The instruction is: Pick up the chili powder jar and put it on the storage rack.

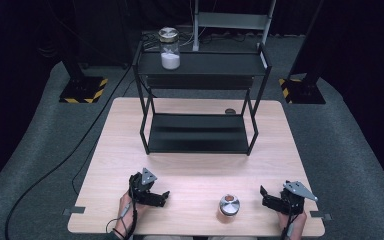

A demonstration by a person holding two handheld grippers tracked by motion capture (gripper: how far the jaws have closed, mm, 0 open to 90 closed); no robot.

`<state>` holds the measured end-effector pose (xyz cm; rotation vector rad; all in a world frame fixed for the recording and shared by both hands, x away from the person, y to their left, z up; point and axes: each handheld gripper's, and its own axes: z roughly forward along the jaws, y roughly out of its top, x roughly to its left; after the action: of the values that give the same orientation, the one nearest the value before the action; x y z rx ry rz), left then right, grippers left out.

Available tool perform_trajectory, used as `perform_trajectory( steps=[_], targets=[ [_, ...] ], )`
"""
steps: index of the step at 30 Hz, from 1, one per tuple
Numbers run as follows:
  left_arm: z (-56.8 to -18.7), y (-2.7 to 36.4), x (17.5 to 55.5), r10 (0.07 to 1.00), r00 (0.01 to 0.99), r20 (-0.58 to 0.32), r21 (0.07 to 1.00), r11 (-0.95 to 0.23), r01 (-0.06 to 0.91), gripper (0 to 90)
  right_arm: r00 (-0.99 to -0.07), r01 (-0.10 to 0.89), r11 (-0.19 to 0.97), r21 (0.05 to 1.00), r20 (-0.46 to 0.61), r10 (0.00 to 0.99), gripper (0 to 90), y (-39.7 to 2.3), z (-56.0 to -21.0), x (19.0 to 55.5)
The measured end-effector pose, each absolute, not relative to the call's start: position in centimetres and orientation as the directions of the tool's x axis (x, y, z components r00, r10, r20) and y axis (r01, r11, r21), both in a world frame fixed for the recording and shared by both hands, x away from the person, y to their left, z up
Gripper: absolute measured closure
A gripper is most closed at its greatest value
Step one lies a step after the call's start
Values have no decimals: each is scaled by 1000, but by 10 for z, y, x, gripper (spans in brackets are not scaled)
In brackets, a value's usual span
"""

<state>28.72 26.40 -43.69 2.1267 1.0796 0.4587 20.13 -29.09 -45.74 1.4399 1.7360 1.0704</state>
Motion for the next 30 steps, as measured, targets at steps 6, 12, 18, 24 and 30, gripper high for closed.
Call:
perform_trajectory(
  steps=[6,12,18,24,30],
  targets=[
    [-437,264,287,809,588,-2,720,-407,562,0,-197,473,67,879,32,980,0,-291,-456,202],
    [-437,264,287,809,587,-2,720,-406,563,0,-251,500,76,863,61,966,0,-298,-448,196],
    [-437,264,287,809,587,-3,720,-406,563,0,-374,517,210,830,-2,928,0,-290,-425,184],
    [-437,264,287,809,588,-1,720,-408,562,0,-492,508,320,800,-34,870,0,-283,-409,172],
    [-437,264,287,809,588,-1,720,-408,562,0,-594,483,384,787,-28,804,0,-275,-399,170]
  ],
)
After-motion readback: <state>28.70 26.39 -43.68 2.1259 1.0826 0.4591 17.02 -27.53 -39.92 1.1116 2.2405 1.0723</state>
